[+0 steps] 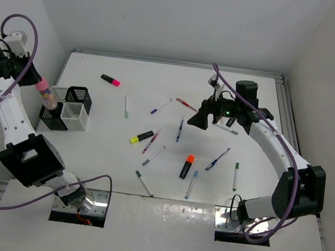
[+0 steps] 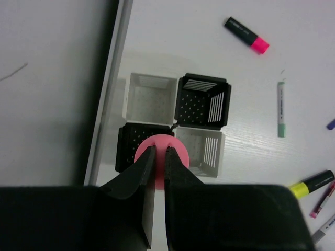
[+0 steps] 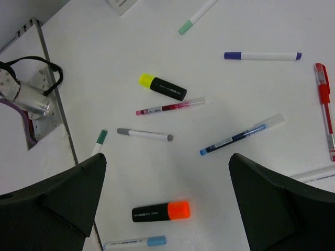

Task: Sort the stationery into containers
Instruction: Place the stationery in the storage box.

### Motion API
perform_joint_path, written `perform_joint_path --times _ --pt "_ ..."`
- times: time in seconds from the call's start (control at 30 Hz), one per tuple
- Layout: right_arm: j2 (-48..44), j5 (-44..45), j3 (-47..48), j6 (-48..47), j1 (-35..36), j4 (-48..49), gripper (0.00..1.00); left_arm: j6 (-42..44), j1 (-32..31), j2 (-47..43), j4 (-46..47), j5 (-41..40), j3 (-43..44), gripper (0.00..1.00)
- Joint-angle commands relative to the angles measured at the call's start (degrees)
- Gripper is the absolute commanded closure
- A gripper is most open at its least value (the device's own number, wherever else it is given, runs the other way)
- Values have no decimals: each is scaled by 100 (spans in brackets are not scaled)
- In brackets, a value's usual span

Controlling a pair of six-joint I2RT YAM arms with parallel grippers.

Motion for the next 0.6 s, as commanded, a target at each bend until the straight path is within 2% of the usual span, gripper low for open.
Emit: perform_joint_path --times 0.0,0.4,0.57 --pt "-147 -77 73 115 -79 235 2 -141 26 -490 509 -511 -263 100" --pt "55 2 328 300 -79 209 2 -414 -26 308 1706 -741 -167 100" --pt "169 55 372 467 -79 357 2 -624 -44 494 2310 -496 -404 100"
